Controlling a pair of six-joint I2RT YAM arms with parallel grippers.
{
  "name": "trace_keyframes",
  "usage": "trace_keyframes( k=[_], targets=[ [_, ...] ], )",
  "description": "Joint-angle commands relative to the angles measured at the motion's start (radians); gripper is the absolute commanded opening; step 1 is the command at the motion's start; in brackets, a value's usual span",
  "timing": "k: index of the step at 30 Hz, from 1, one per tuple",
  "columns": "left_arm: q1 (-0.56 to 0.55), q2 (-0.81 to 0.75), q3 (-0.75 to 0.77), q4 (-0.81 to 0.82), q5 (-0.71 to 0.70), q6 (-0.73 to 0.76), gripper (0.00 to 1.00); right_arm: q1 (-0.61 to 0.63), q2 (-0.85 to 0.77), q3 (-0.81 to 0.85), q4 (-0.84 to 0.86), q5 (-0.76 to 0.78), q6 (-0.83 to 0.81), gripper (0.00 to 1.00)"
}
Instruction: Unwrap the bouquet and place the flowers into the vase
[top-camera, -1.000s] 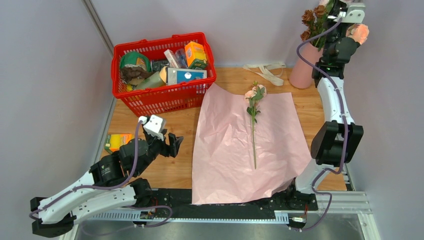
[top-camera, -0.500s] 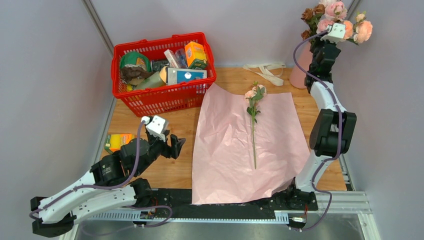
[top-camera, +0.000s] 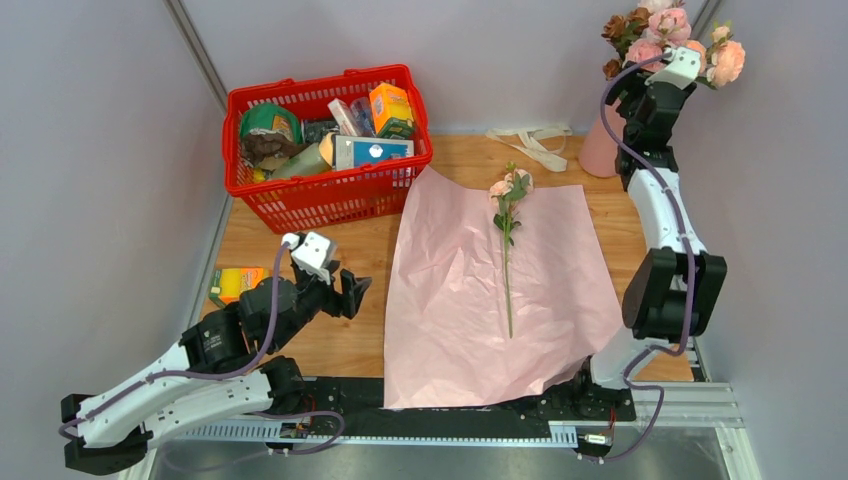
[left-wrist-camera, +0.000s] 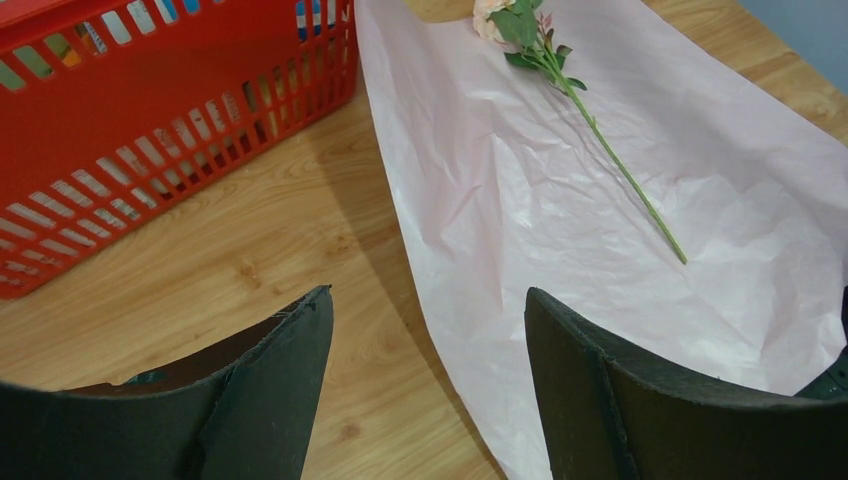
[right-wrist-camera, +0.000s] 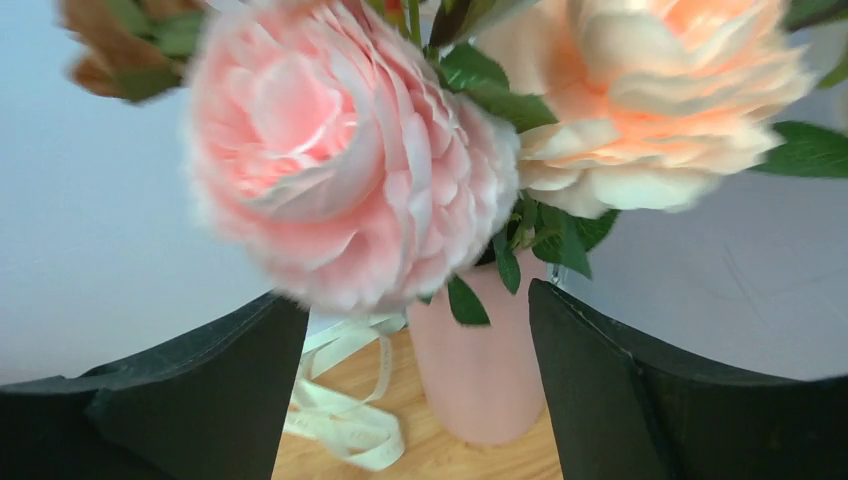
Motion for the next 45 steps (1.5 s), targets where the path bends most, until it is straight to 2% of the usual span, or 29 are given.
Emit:
trace_keyframes(
  k=[1,4,12,17,22,26,35,45],
  targets=[
    [0.002,-0.015,-0.006,0.029,-0.005,0.025,0.78,0.012,-0.185,-0.045,-0.166,0.004,0.156,0.84],
    [0.002,-0.015,-0.01,0.026,-0.031,0.032,0.78,0.011,-0.265,-0.1,-0.291,-0.029,0.266,0.82],
    [0.002,0.002,-0.013,0.018,-0.054,0.037,0.78,0.023,-0.486,-0.361,-0.331,-0.292,0.377,0.76],
    [0.002,0.027,-0.001,0.004,-0.057,0.029,0.78,0.108,-0.504,-0.482,-0.374,-0.29,0.386,0.72],
    [0.002,0.021,-0.003,0.002,-0.062,0.026,0.78,0.248,-0.42,-0.529,-0.386,-0.26,0.365,0.7],
    [0.0,0.016,-0.003,-0.002,-0.072,0.025,0.78,0.305,-0.314,-0.498,-0.397,-0.258,0.358,0.61],
    [0.002,-0.016,-0.009,0.006,-0.094,0.022,0.78,0.334,-0.123,-0.406,-0.475,-0.201,0.342,0.59],
    [0.002,-0.016,-0.01,0.006,-0.121,0.019,0.78,0.343,0.045,-0.338,-0.478,-0.29,0.337,0.59]
  ],
)
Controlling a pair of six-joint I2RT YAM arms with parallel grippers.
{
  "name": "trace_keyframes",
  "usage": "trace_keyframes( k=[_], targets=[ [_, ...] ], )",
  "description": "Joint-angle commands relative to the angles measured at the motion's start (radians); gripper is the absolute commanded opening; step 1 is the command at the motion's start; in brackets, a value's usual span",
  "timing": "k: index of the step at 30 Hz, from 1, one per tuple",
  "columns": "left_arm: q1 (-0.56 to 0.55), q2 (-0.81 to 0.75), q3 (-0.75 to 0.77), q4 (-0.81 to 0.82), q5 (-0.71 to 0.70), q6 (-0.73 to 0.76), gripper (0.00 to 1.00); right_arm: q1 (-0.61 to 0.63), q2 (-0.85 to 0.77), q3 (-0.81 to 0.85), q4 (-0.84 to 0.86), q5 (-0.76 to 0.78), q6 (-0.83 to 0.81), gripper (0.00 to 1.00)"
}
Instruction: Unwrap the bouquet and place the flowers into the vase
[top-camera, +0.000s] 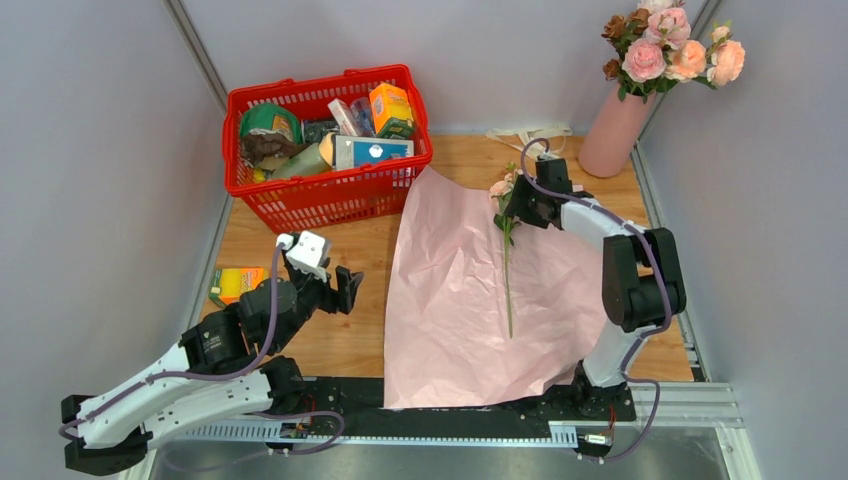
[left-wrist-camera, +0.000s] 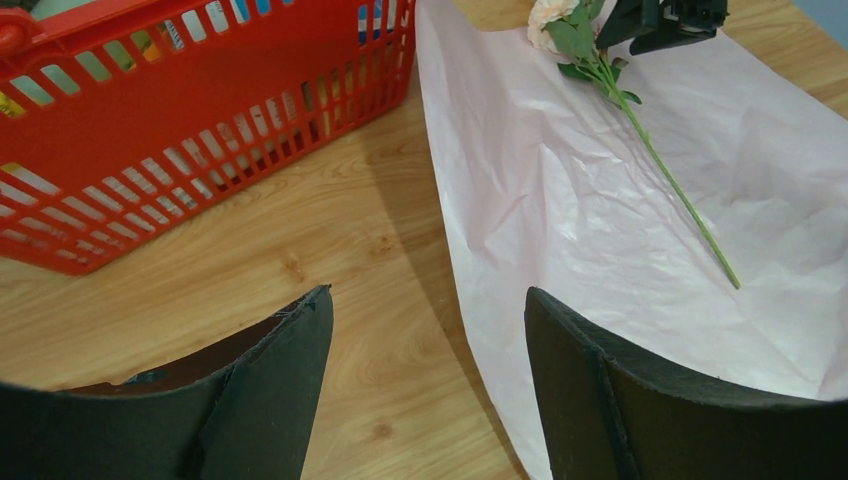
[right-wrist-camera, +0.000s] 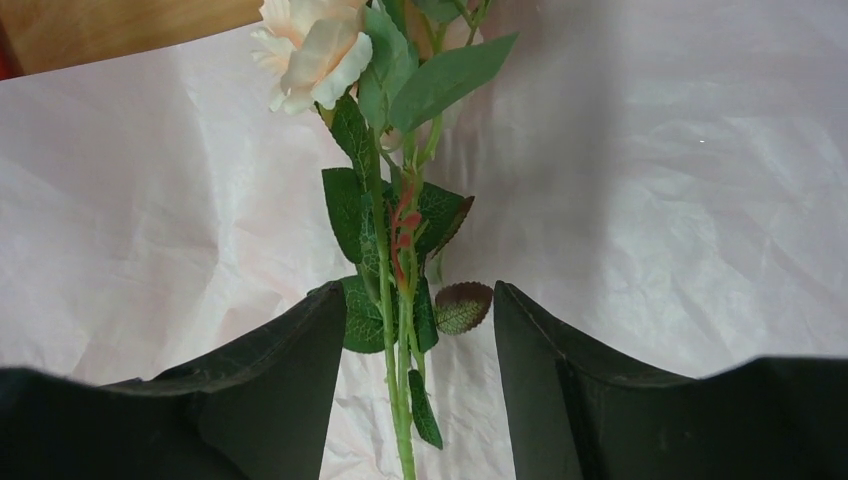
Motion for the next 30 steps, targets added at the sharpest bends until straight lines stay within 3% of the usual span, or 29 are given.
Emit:
trace_keyframes(
  k=[1,5,11,19,30],
  targets=[
    [0.002,-0.005,-0.001,0.011,-0.021,0.007,0.78,0.014,0.063,0.07,-0.006,-0.045,-0.005,0.59],
    [0.002,-0.005,0.001,0.006,-0.022,0.001,0.78,0.014,0.149,0.112,-0.007,-0.055,-0.019,0.57],
    [0.002,-0.006,-0.001,0.009,-0.023,0.002,0.79,0.015,0.184,0.138,-0.012,-0.045,-0.025,0.42],
    [0.002,0.001,-0.003,0.012,-0.027,0.001,0.79,0.014,0.065,0.132,-0.009,-0.005,-0.028,0.18],
    [0.002,-0.003,-0.004,0.012,-0.026,0.002,0.79,-0.003,-0.15,0.216,-0.009,-0.042,-0.002,0.1]
  ],
)
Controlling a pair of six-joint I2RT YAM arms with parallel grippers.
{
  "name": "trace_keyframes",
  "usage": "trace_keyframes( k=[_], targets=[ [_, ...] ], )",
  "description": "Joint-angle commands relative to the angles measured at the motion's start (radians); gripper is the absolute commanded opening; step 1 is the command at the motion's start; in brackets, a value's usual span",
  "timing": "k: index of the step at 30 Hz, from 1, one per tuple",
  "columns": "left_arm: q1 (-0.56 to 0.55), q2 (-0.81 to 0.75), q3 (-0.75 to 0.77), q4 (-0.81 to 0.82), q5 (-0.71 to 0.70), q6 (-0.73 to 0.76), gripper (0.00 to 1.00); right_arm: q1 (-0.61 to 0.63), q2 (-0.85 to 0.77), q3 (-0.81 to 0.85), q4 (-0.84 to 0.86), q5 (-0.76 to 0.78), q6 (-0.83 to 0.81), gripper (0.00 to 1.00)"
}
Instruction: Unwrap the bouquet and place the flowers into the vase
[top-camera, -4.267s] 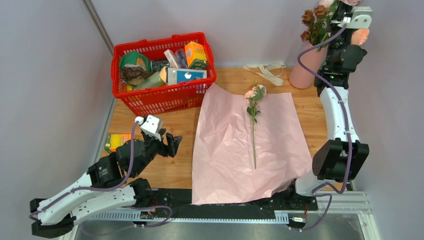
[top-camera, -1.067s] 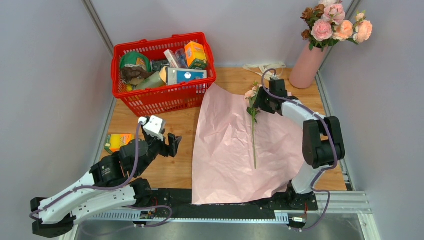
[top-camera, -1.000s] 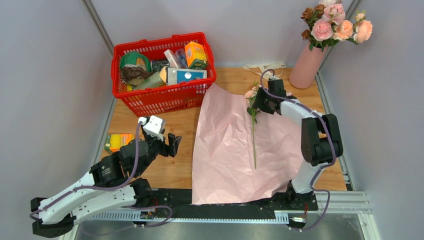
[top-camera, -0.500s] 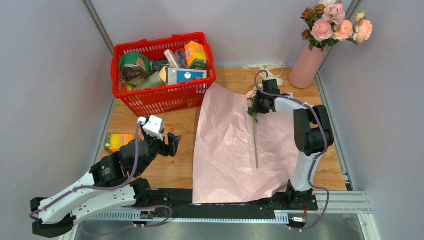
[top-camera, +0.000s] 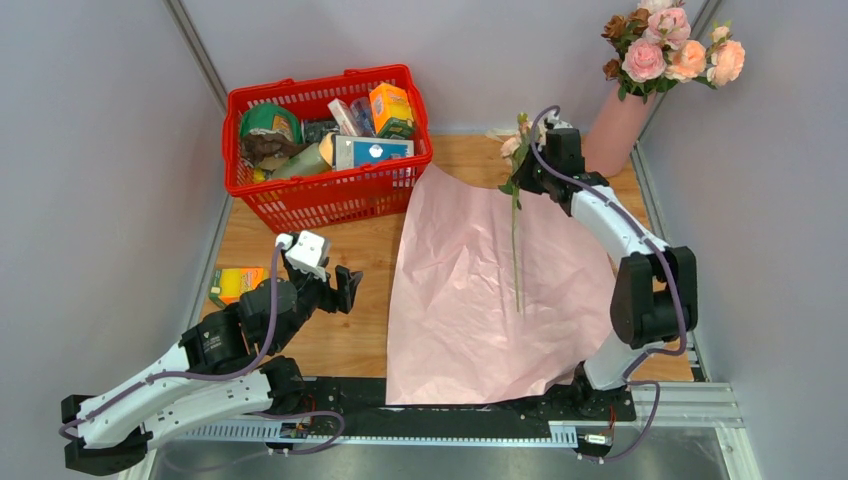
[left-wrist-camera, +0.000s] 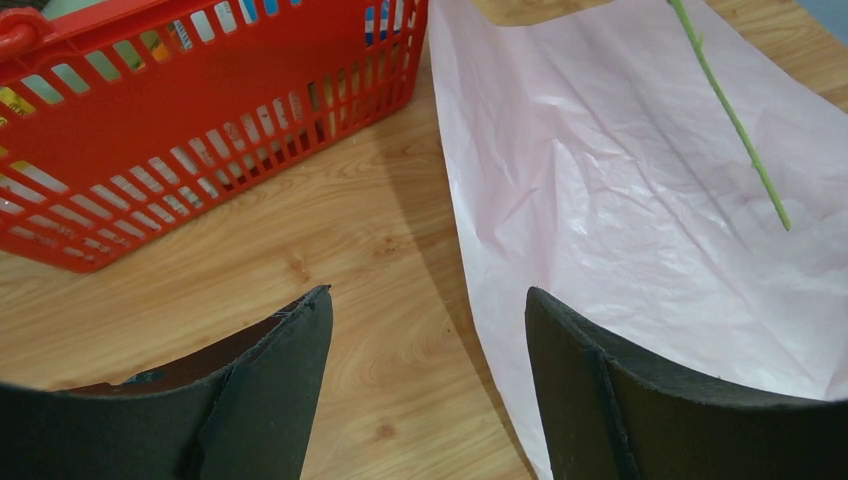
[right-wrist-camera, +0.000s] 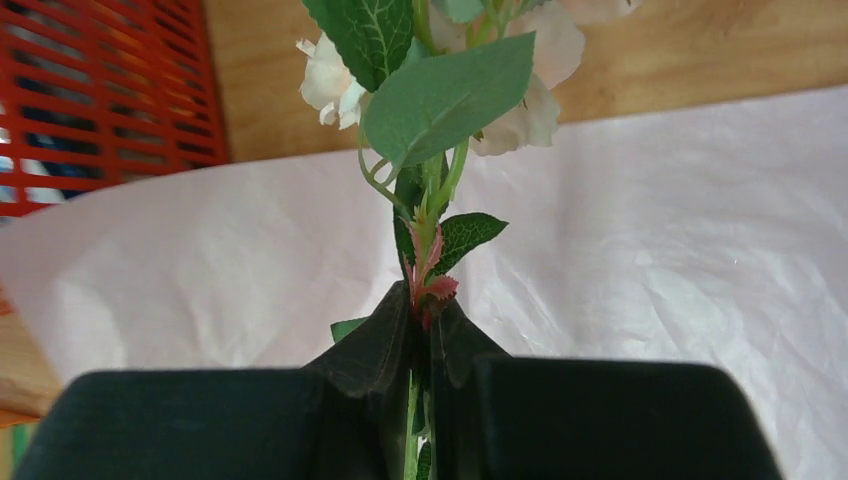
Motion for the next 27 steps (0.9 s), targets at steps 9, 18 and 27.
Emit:
trace_keyframes(
  k=[9,18,27],
  targets=[
    [0.002,0.001,-0.007,0.02,-0.005,0.007,0.79,-0.033,-0.404,-0.096,0.461,-0.057,-0.144,0.08],
    [0.002,-0.004,-0.007,0.022,-0.002,0.006,0.78,-0.081,-0.583,-0.223,0.951,-0.032,-0.402,0.04],
    [0.002,0.007,-0.006,0.019,0.01,0.004,0.78,-0.315,-0.537,-0.229,1.383,-0.138,-0.296,0.06]
  ],
)
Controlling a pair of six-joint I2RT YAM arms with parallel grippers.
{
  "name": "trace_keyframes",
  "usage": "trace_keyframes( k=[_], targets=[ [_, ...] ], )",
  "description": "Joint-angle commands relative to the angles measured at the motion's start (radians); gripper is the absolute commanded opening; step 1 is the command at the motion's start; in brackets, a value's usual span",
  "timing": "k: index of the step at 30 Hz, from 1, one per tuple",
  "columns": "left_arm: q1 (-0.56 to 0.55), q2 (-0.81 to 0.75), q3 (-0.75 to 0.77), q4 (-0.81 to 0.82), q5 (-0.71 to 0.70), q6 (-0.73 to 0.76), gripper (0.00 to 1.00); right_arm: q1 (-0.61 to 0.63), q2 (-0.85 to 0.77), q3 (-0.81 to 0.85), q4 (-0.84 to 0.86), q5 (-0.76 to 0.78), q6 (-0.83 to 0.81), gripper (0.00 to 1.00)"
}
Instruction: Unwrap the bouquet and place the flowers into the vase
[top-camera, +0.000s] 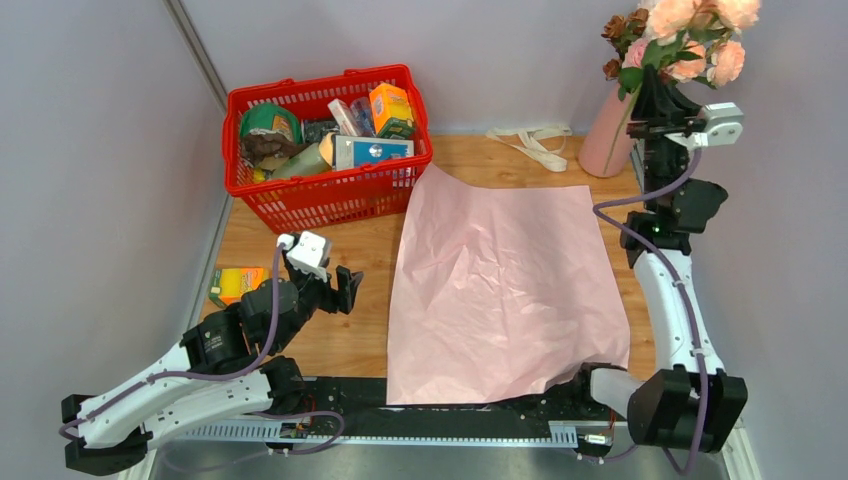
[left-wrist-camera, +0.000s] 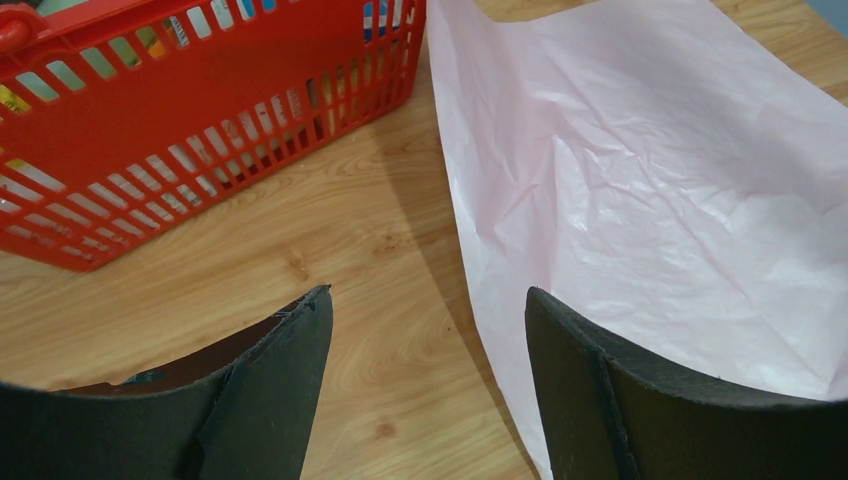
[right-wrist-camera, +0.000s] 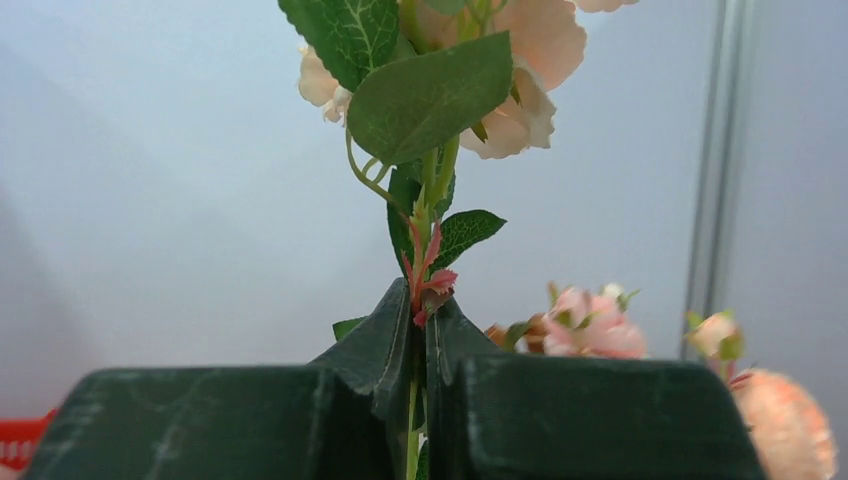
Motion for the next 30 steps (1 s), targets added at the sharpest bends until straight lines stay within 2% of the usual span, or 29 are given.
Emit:
trace_keyframes(
  k=[1,6,13,19,30],
  targets=[
    [0.002,0.003,-0.001,0.017,0.005,0.004,0.78,-0.088,0.048,0.024,0.328,-0.089,0.035,0.06],
    [0.002,0.012,-0.004,0.018,0.021,0.006,0.78,-0.173,0.141,0.073,0.494,-0.18,0.129,0.06],
    [0.002,0.049,0.001,0.012,0.027,0.007,0.78,-0.237,0.311,0.177,0.673,-0.201,0.188,0.05],
    [0.002,0.079,0.002,0.006,0.028,0.012,0.78,-0.246,0.517,0.316,0.908,-0.203,0.23,0.01],
    [0.002,0.109,0.002,0.003,0.013,0.015,0.78,-0.251,0.698,0.574,0.867,-0.226,0.156,0.01]
  ],
)
